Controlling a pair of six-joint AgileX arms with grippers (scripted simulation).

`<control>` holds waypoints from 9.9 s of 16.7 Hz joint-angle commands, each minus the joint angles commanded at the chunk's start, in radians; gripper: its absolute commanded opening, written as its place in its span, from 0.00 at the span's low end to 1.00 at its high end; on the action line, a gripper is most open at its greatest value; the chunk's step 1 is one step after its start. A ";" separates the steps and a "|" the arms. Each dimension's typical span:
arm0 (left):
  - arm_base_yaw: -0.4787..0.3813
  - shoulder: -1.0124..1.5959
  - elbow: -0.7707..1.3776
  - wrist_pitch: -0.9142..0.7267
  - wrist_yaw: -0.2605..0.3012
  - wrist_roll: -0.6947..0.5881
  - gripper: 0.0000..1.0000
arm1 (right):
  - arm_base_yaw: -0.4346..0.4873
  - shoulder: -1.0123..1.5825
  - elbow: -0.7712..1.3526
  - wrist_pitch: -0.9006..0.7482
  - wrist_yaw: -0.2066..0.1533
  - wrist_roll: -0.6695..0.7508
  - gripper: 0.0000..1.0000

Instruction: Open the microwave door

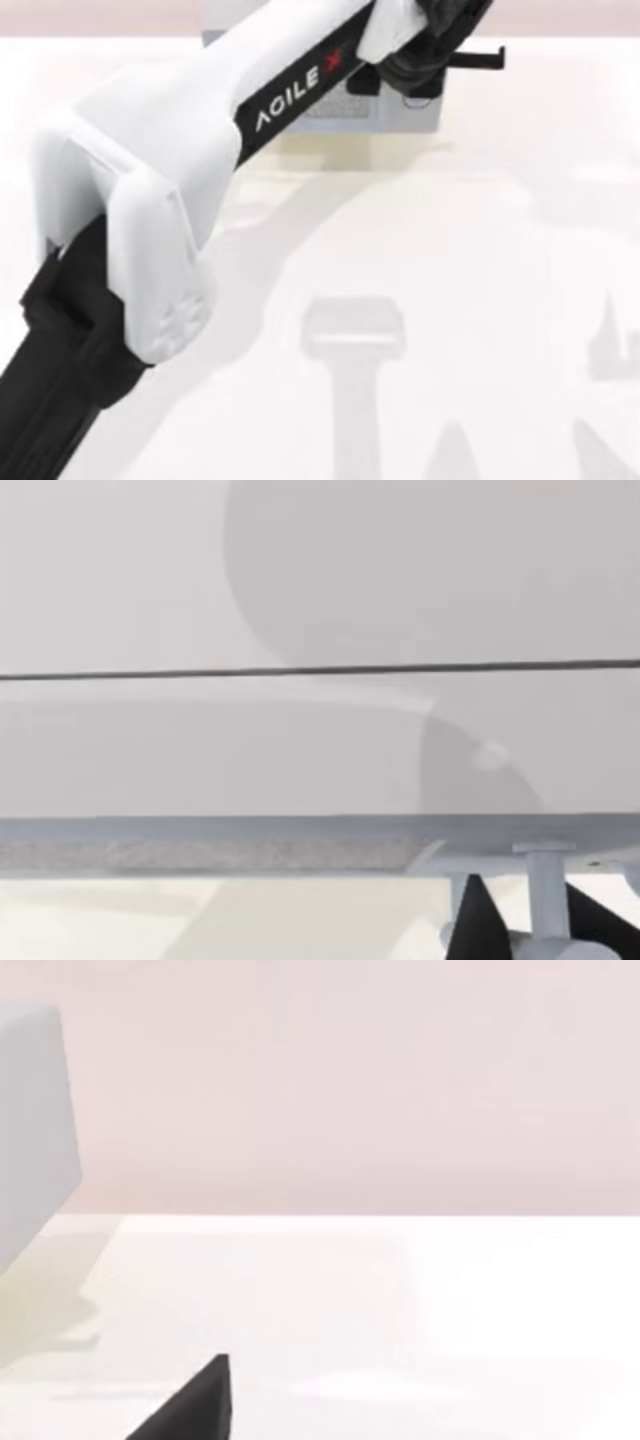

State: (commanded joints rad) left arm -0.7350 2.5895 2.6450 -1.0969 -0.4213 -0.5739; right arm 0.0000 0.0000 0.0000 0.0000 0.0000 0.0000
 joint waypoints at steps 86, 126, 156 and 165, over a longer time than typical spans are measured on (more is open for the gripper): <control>0.041 -0.315 -0.488 0.117 0.171 0.120 0.00 | 0.000 0.000 0.000 0.000 0.000 0.000 1.00; 0.052 -0.429 -0.677 0.214 0.222 0.222 0.00 | 0.000 0.000 0.000 0.000 0.000 0.000 1.00; 0.070 -0.528 -0.831 0.288 0.280 0.330 0.00 | 0.000 0.000 0.000 0.000 0.000 0.000 1.00; 0.070 -0.528 -0.831 0.288 0.280 0.330 0.00 | 0.000 0.000 0.000 0.000 0.000 0.000 1.00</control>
State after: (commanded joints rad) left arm -0.6651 2.0619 1.8138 -0.8086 -0.1409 -0.2435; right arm 0.0000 0.0000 0.0000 0.0000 0.0000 0.0000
